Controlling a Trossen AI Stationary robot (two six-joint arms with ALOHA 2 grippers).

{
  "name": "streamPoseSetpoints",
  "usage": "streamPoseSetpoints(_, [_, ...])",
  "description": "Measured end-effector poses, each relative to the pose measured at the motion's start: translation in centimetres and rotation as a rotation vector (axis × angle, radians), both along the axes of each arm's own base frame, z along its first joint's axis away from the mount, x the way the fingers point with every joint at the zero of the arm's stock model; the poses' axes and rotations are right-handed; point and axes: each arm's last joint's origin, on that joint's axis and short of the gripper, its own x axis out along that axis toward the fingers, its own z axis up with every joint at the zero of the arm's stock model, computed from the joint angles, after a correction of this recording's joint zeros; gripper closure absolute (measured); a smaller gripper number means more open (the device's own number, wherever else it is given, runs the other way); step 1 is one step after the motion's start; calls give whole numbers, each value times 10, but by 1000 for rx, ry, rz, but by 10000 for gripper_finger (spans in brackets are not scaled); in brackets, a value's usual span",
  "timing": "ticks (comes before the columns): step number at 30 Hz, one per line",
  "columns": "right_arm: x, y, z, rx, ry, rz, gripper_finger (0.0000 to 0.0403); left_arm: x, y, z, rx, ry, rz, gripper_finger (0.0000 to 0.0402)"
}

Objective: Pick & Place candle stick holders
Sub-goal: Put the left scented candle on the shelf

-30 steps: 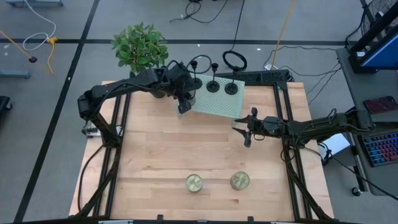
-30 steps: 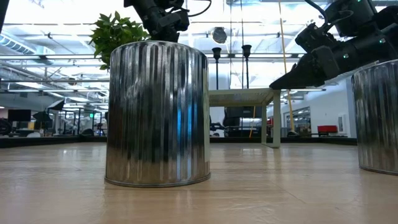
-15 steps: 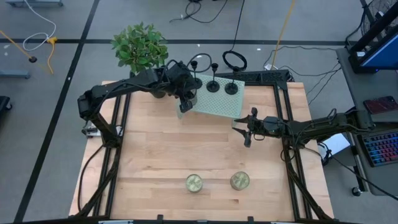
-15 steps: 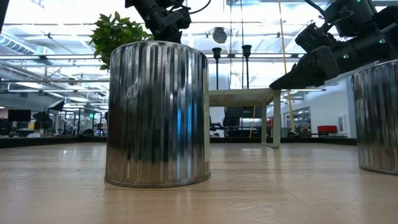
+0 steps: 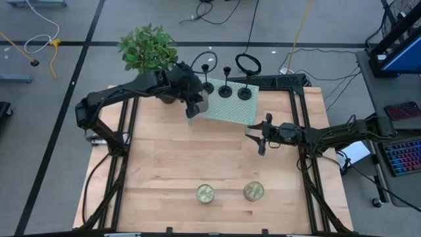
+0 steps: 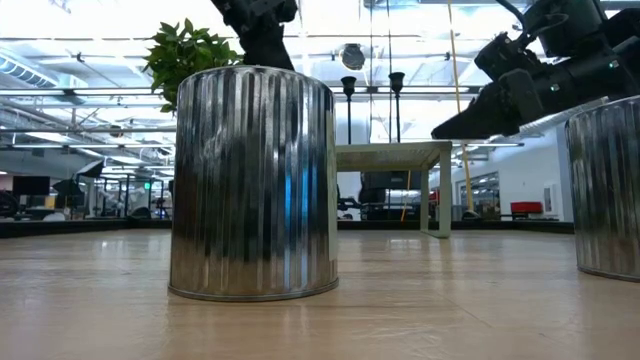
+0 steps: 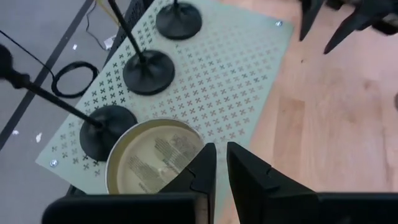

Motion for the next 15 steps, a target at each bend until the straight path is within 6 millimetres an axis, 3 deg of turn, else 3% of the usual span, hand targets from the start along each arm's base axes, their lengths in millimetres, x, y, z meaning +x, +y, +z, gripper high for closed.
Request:
streamPoseSetpoints(8, [1,0,5,-50,-44,11,238,-19,-22,23,138,-10,-34,357])
streamPoseSetpoints(15, [5,0,2,39,-65,-8,238,-46,-45,41,221,33,-94,357])
